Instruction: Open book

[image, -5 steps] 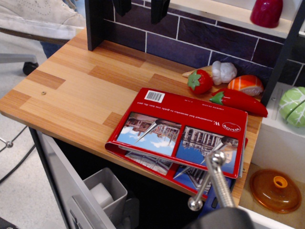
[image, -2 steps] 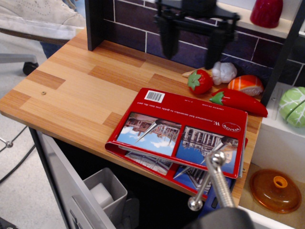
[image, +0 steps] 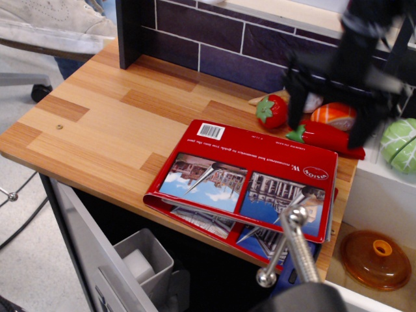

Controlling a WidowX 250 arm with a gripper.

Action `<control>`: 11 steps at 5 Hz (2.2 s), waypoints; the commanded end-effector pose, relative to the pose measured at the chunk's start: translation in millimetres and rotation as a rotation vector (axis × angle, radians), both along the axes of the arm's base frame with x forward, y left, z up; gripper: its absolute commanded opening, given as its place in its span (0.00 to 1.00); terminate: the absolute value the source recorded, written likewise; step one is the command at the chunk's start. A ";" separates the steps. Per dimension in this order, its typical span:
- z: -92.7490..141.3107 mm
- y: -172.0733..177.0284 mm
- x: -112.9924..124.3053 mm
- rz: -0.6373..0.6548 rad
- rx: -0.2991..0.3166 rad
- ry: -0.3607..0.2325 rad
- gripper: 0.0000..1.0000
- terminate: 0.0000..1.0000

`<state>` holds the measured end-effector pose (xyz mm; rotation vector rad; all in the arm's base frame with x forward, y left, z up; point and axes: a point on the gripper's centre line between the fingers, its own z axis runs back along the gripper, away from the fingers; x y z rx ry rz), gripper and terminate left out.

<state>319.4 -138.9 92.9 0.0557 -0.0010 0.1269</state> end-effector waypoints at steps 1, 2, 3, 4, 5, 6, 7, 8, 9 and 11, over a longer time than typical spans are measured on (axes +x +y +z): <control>-5.1 -15.8 32.8 0.082 -0.060 -0.097 1.00 0.00; -23.1 -22.0 37.1 0.063 0.031 -0.104 1.00 0.00; -38.9 -19.3 42.3 0.056 0.127 -0.085 1.00 0.00; -47.5 -20.2 43.5 0.052 0.184 -0.040 1.00 0.00; -50.3 -20.8 43.0 0.037 0.251 -0.014 1.00 0.00; -43.9 -9.9 34.7 0.016 0.317 -0.003 1.00 0.00; -26.4 11.0 22.6 -0.020 0.355 0.000 1.00 0.00; -4.2 33.9 15.5 -0.094 0.399 -0.017 1.00 0.00; 15.9 53.3 13.3 -0.122 0.395 -0.045 1.00 0.00; 43.6 117.1 2.3 -0.182 0.426 -0.133 1.00 0.00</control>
